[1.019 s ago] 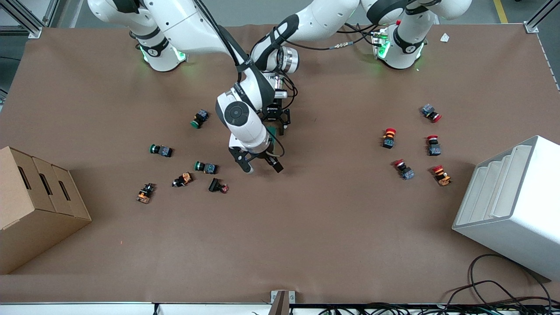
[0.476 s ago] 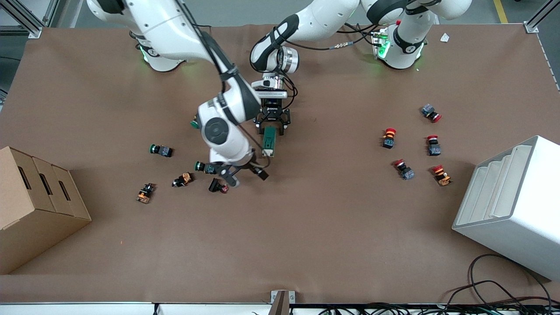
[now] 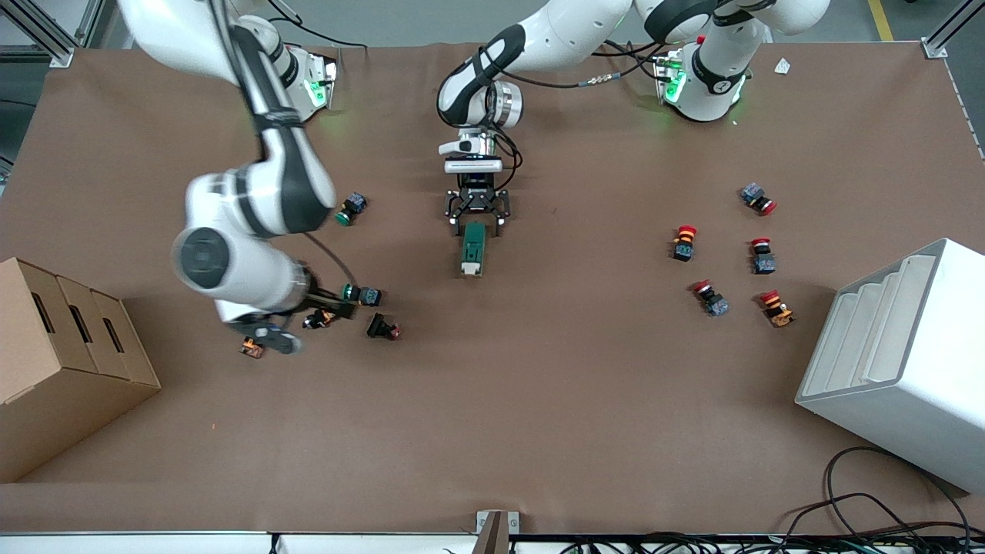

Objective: Close load switch with both arms

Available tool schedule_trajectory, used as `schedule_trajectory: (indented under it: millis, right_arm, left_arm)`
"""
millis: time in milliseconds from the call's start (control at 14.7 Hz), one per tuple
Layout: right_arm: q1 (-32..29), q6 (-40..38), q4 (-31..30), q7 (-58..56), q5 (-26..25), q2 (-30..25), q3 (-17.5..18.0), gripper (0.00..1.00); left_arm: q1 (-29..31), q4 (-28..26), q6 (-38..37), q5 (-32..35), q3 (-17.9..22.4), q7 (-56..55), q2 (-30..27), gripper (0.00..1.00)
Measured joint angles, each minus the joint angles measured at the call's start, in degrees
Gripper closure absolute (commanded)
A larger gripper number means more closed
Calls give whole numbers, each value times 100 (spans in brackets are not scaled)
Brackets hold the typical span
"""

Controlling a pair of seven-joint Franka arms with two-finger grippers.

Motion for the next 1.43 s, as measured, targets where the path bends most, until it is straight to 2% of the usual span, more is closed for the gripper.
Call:
schedule_trajectory:
  millis: [340,476,680,883,1019,1291,1427]
  right_arm:
    - [-7,-1385,735,-2241,-142,-200,-1333,0]
    - [-6,-1673,921,-2793,-148,-205,-1755,0]
    - [-7,-1789,1066,-3210,-150,-206,-2238,0]
    - [-7,-2030,1225,-3274,-150,-205,-2461,0]
    - [-8,-2215,1426,-3274,-150,-206,-2533,0]
    - [-10,-2268,1587,-3274,-168,-199,-2564,0]
    - [-9,-2268,1642,-3274,-190,-191,-2564,0]
  left_arm:
    - [31,683,258,-1585,-30,1431,-46,2]
    - [52,1055,283,-2189,-39,1947,-77,2]
    - [67,1760,285,-3458,-45,2996,-260,2]
    - [176,2092,233,-4330,-27,4027,-737,1]
    - [471,2148,162,-5028,-19,4893,-1211,0]
    - [1619,2192,105,-6739,5,7010,-2306,0]
    - [2227,2188,-191,-7253,4,7730,-2733,0]
